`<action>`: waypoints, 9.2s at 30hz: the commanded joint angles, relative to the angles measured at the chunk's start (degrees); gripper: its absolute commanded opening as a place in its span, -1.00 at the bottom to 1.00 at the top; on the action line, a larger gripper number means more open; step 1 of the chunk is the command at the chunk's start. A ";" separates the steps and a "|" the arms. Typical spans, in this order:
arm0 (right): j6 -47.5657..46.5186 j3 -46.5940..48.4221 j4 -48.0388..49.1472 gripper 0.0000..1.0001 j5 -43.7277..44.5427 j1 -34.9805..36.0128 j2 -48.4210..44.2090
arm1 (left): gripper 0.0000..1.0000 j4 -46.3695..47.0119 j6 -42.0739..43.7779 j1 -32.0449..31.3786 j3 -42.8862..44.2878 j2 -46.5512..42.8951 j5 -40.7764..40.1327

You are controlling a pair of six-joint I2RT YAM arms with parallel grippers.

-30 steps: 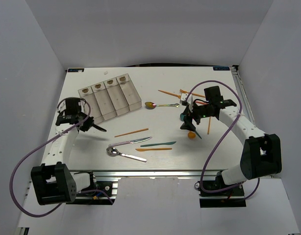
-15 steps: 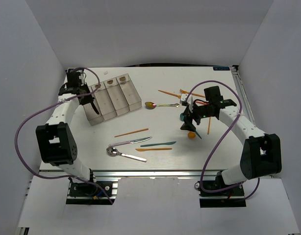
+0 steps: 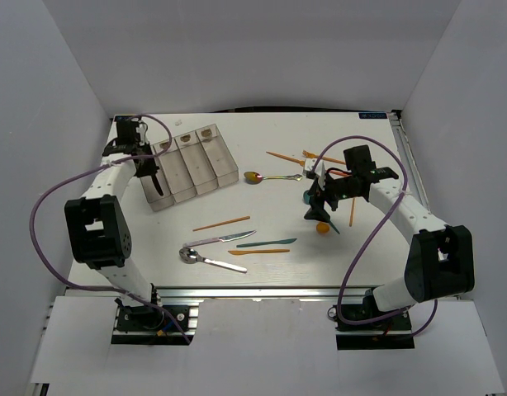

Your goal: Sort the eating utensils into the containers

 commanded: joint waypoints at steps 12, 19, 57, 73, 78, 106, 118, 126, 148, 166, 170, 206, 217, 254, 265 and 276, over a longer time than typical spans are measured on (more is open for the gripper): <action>-0.16 2.77 -0.78 0.79 -0.09 -0.33 -0.67 | 0.51 0.68 -3.29 0.39 -3.49 -5.41 0.75; 2.04 4.96 0.28 0.79 2.63 -0.33 -0.06 | 0.52 -0.73 -7.94 0.39 -5.50 -14.63 6.45; -24.32 14.98 -18.97 0.77 -5.45 16.21 5.66 | 0.48 -4.13 -13.61 -30.62 -27.94 -30.76 17.56; -23.63 8.13 -19.15 0.77 -8.97 2.31 0.47 | 0.12 -11.10 24.57 -37.05 -19.48 -10.44 11.73; -23.18 8.30 -19.06 0.78 -9.50 2.22 0.56 | 0.11 -9.52 28.35 -37.05 -19.57 -7.62 10.16; -23.10 6.98 -19.41 0.78 -9.93 2.30 0.21 | -0.51 3.83 28.70 -37.66 -26.87 -2.61 -1.53; -22.92 6.54 -19.41 0.78 -9.76 2.22 -0.23 | -0.73 6.30 29.49 -37.58 -20.55 -3.48 -5.23; -22.92 6.19 -19.24 0.78 -9.85 1.95 -0.23 | -0.91 3.49 24.40 -37.66 -15.62 -10.15 0.91; -21.43 5.49 -16.69 0.77 -10.55 1.69 0.03 | -1.00 7.71 -7.50 -7.00 -10.89 -14.23 -3.97; -21.43 3.99 -16.25 0.78 -10.37 1.34 0.12 | -1.00 7.53 -11.64 -0.84 -1.56 -1.83 -9.36; -21.43 3.91 -16.25 0.78 -10.55 1.25 0.30 | -1.00 7.53 -13.13 -0.84 -2.34 -0.15 -7.17; 23.30 8.30 10.55 0.78 21.86 0.90 6.01 | 0.90 10.42 -14.80 -0.49 -19.82 -28.58 20.43; 32.98 9.96 15.66 0.76 32.00 -3.49 9.25 | 0.94 19.92 -29.47 -0.49 -41.09 -49.69 28.52; -7.98 50.23 -18.36 0.66 -3.17 -6.48 39.59 | 0.94 19.84 -33.35 -0.57 -43.39 -52.35 29.49; -31.89 26.35 -30.94 0.50 -3.00 5.79 22.82 | 0.94 21.24 -34.31 -0.57 -44.09 -49.98 30.54; -6.77 4.79 -2.03 0.23 9.65 24.10 11.37 | 0.94 19.14 -33.79 -0.49 -44.71 -53.23 30.98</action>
